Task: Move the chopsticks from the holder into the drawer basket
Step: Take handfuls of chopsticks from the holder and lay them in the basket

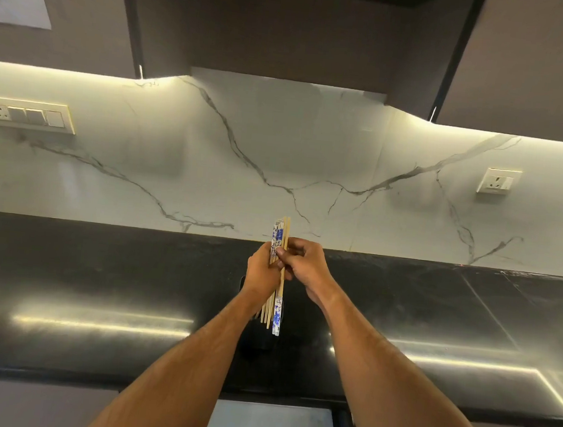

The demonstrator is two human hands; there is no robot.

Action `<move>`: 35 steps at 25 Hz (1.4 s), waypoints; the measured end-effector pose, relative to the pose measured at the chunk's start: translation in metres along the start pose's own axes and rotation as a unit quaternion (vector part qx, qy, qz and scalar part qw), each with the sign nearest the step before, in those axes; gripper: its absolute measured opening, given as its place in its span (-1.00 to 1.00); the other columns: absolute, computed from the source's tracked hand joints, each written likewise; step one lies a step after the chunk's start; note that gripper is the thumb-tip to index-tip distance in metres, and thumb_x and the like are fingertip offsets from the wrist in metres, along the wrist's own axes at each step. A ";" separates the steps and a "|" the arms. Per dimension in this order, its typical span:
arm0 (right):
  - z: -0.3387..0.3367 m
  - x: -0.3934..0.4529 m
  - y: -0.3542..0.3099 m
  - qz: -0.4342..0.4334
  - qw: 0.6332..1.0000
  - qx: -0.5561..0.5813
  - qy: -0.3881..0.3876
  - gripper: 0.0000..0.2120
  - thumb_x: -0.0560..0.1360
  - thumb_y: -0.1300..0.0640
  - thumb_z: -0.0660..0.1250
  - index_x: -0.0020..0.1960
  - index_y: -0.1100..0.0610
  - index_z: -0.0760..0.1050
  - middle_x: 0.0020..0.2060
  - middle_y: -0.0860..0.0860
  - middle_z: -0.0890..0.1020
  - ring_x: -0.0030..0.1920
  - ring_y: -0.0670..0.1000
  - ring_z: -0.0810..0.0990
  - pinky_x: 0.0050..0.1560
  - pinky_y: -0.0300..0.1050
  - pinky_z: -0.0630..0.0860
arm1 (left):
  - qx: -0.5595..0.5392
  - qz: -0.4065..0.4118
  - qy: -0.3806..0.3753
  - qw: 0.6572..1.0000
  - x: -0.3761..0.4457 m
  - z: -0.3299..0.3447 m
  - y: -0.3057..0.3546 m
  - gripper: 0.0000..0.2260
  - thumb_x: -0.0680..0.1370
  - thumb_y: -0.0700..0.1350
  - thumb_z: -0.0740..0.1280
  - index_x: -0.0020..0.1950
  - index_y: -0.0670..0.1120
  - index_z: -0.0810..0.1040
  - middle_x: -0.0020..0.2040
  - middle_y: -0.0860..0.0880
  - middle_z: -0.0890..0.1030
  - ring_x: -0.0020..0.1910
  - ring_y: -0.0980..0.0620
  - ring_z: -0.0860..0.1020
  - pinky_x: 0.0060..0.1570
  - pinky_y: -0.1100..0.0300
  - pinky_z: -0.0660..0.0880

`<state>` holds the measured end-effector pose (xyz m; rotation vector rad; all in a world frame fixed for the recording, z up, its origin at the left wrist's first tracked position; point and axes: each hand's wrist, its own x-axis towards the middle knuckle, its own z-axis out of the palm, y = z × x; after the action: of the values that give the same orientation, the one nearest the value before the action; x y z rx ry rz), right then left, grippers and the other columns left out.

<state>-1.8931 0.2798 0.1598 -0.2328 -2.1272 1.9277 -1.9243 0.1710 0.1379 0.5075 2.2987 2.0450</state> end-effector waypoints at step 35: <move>0.042 -0.146 -0.028 0.193 0.885 0.322 0.274 -0.81 0.35 0.47 0.54 -0.06 0.40 0.63 -0.17 0.26 0.73 -0.28 0.16 0.76 -0.24 -0.09 0.69 | -0.530 -0.248 0.148 0.798 -0.110 -0.049 0.045 -0.83 0.70 -0.25 0.14 0.23 -0.14 0.46 -0.03 -0.11 0.60 -0.08 -0.14 0.70 -0.04 -0.13 0.65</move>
<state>-1.7651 0.1945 0.1719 -0.9781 -1.0648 2.2930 -1.8215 0.0994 0.1664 -0.4481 0.8129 2.6866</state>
